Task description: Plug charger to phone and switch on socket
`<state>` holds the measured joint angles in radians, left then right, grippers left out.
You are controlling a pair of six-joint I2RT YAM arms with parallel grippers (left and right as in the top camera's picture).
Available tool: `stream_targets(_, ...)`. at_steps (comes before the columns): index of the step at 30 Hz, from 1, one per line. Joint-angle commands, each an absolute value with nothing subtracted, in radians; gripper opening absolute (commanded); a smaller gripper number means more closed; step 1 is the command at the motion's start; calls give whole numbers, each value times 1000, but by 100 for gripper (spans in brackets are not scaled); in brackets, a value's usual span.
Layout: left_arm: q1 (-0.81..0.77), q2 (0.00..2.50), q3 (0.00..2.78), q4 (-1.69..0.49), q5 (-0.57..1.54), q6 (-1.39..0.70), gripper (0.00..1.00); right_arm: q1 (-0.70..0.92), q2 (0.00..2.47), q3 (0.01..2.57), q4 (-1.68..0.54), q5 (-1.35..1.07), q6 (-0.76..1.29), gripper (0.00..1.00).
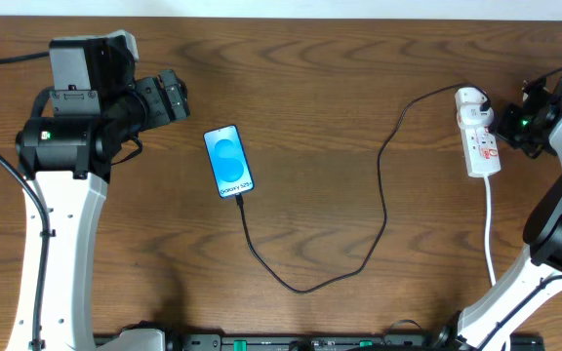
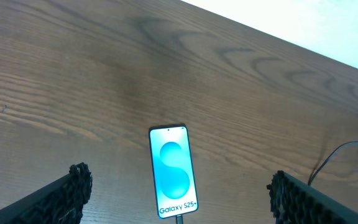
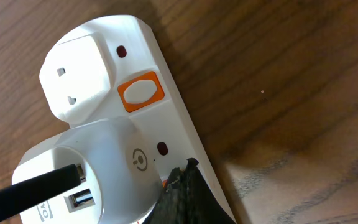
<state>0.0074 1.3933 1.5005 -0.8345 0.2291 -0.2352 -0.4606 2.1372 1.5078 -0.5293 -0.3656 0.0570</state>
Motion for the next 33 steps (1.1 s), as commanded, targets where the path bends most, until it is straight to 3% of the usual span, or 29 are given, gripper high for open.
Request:
stream_targets(1,10,1399,1509,-837,216,-227,93,-450,2146,1483,-541,-420,35,1)
stream_targets(33,10,1399,1509,-837,216,-227,93,-347,2147,1459,-567,-440,35,1)
